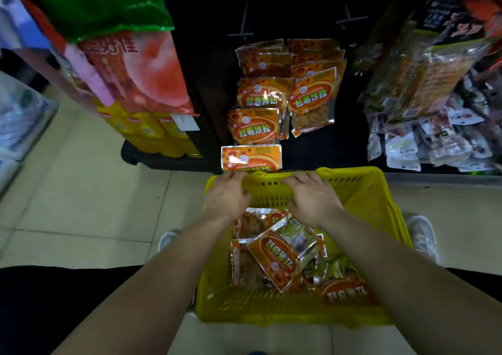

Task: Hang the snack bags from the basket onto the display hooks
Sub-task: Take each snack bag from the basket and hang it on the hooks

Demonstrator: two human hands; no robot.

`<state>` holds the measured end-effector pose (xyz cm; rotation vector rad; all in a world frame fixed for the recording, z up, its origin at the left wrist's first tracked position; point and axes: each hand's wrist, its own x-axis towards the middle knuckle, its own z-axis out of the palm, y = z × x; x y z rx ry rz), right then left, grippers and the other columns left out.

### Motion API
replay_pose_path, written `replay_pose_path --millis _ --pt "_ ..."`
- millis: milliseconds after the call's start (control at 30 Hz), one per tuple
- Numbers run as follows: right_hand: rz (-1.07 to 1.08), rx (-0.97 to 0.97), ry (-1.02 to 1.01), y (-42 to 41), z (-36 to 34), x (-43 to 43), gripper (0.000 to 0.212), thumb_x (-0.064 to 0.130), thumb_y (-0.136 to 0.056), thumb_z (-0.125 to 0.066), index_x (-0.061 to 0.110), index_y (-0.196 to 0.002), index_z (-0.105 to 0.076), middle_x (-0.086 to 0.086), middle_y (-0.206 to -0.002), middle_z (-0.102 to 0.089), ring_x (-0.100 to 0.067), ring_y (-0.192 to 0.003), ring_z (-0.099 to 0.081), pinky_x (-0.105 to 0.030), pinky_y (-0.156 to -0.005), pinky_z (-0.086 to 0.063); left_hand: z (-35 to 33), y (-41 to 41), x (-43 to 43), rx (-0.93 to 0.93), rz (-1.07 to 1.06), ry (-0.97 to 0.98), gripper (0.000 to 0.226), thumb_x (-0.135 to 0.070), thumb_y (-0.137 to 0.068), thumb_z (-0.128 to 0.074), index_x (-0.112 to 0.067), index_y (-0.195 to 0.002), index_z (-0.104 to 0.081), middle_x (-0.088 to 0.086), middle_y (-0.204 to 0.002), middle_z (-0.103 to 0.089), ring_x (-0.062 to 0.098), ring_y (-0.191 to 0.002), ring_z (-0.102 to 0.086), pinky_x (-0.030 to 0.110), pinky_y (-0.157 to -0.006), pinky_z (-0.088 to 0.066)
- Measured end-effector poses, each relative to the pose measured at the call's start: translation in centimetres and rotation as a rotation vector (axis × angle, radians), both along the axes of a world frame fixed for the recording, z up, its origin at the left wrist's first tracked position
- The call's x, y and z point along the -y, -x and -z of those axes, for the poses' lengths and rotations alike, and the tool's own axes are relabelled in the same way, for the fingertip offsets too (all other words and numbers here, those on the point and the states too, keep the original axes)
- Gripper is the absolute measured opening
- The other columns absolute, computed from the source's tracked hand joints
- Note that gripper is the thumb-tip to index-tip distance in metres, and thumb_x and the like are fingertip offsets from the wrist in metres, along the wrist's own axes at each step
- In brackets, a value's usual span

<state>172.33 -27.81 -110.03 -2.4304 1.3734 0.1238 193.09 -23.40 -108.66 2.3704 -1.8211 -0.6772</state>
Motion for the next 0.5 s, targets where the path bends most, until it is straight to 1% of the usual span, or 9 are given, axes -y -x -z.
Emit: replay_pose_path --millis 133,233,367,500 --pt "-0.086 0.01 0.042 -3.4 0.6 2.5 0.055 0.037 -0.088 -0.054 0.03 -0.141 -0.042 0.003 -0.14 -0.045 -0.025 -0.125 -0.039 -0.045 -0.101 -0.036 1.3 -1.2 3.0 0.041 0.015 -0.012 0.055 -0.033 -0.091 -0.063 -0.027 -0.144 -0.047 0.005 -0.144 -0.05 0.03 -0.13 -0.043 0.044 -0.108 -0.041" --pt "-0.059 0.028 0.034 -4.6 1.5 4.6 0.052 0.04 -0.09 -0.051 0.029 -0.14 -0.042 0.001 -0.137 -0.048 -0.026 -0.121 -0.041 -0.045 -0.098 -0.036 2.3 -1.8 5.4 0.028 0.023 0.003 0.057 -0.033 -0.092 -0.061 -0.028 -0.146 -0.045 0.003 -0.145 -0.05 0.03 -0.13 -0.045 0.044 -0.107 -0.042" --pt "-0.011 0.015 -0.024 -5.3 2.6 7.7 0.053 0.046 -0.094 -0.045 0.029 -0.144 -0.04 -0.001 -0.143 -0.045 -0.029 -0.126 -0.04 -0.048 -0.1 -0.037 3.6 -2.5 8.1 -0.004 0.025 -0.02 0.058 -0.036 -0.094 -0.058 -0.03 -0.149 -0.04 0.002 -0.15 -0.046 0.03 -0.134 -0.042 0.043 -0.108 -0.041" --pt "0.016 0.026 -0.122 -6.0 3.4 10.3 0.057 0.047 -0.096 -0.043 0.032 -0.15 -0.032 0.0 -0.152 -0.035 -0.031 -0.132 -0.037 -0.048 -0.104 -0.036 5.0 -2.7 10.2 -0.026 0.009 -0.053 0.064 -0.039 -0.094 -0.058 -0.035 -0.153 -0.031 0.001 -0.154 -0.041 0.03 -0.137 -0.04 0.045 -0.11 -0.04"
